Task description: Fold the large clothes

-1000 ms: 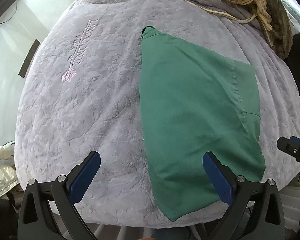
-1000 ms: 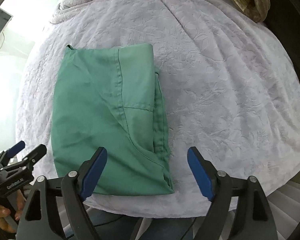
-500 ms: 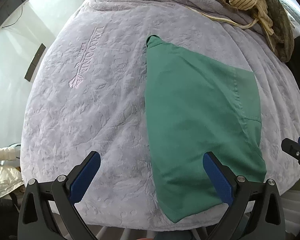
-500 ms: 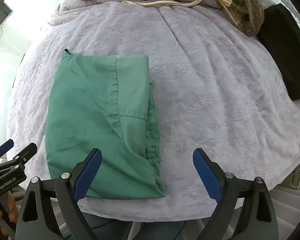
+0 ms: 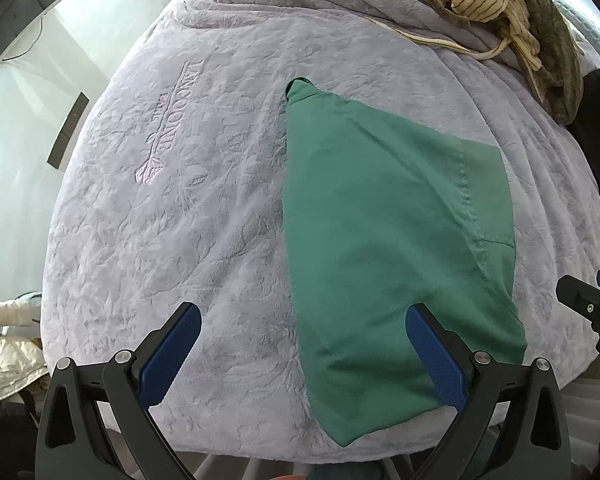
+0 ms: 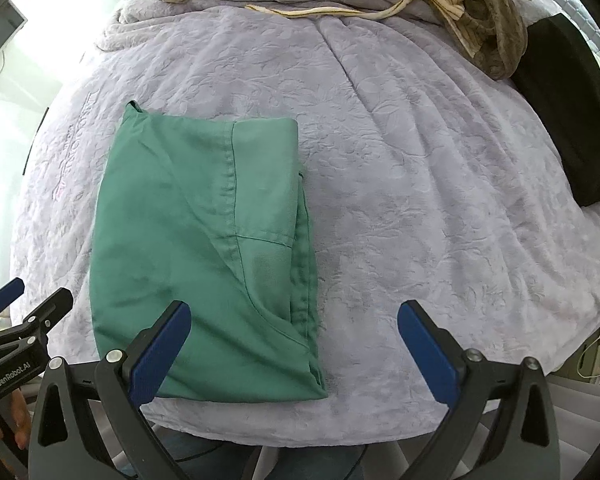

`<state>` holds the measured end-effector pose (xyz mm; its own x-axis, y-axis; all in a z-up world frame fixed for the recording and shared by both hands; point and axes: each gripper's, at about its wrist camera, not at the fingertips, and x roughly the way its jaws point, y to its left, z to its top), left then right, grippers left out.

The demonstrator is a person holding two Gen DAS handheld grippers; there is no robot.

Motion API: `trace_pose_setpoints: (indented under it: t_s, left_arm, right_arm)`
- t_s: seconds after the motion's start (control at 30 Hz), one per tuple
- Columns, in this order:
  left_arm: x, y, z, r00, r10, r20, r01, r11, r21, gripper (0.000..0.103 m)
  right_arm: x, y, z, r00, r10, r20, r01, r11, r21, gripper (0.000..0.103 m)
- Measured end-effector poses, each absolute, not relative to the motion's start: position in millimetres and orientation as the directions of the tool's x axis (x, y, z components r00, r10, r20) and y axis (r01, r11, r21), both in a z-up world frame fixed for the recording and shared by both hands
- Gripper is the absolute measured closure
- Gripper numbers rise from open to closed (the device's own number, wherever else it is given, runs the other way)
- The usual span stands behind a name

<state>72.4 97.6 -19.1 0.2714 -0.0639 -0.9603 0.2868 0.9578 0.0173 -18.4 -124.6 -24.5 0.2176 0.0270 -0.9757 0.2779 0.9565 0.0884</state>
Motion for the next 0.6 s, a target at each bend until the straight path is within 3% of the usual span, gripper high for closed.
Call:
trace_pose_setpoints:
  t_s: [0.6]
  left_arm:
    - [73.9,95.0,-17.6,0.277,-0.064,-0.959,0.296,0.955,0.022,0.001]
  right_arm:
    - [-16.4,-125.9,-24.4,0.219,0.027,-0.975,0.28,0.956,0.089,0.0]
